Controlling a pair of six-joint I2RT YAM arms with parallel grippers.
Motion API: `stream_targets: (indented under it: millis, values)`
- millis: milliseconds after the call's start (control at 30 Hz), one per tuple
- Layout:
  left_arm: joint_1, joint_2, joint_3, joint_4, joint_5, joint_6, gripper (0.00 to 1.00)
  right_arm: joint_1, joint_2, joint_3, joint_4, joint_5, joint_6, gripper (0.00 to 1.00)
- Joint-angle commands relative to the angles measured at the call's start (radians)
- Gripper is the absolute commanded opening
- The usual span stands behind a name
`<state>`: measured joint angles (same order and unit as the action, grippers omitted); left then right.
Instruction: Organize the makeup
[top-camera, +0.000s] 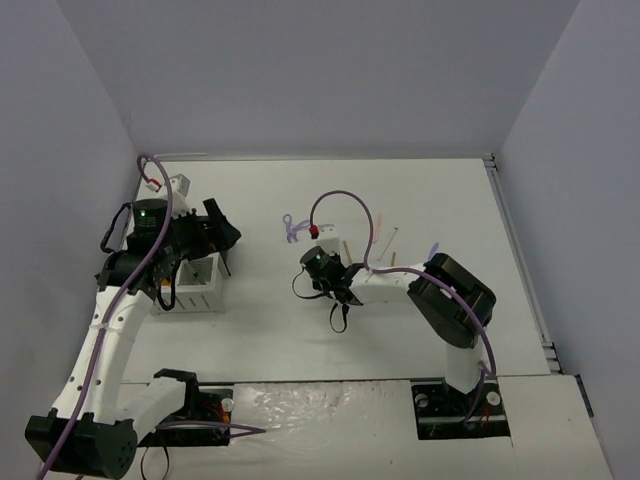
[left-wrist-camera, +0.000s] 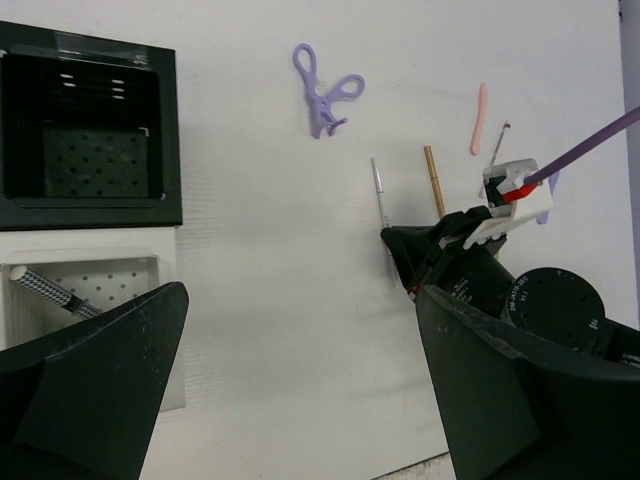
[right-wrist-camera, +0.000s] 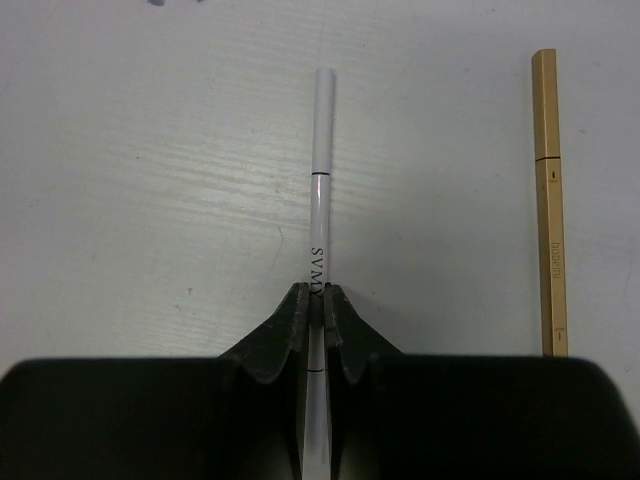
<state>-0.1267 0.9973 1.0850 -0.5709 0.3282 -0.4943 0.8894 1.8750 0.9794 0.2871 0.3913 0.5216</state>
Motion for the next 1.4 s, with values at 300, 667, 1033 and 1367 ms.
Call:
stream_targets:
  millis: [300, 667, 1033, 1367]
  values:
    - [-0.271, 0.093, 0.043, 0.206, 0.022, -0.178, 0.97, 0.062, -0.561, -0.324, 0.365, -0.154, -0.197, 0.00]
    - [-0.425, 0.148, 0.075, 0.366, -0.006, -0.266, 0.96, 0.081, -0.744, -0.381, 0.541, -0.381, -0.289, 0.00]
    - [-0.498, 0.191, 0.066, 0.440, -0.052, -0.319, 0.32, 0.082, -0.746, -0.375, 0.570, -0.410, -0.282, 0.00]
    - [-0.508, 0.184, 0.061, 0.454, -0.076, -0.321, 0.00, 0.082, -0.750, -0.378, 0.573, -0.356, -0.279, 0.20]
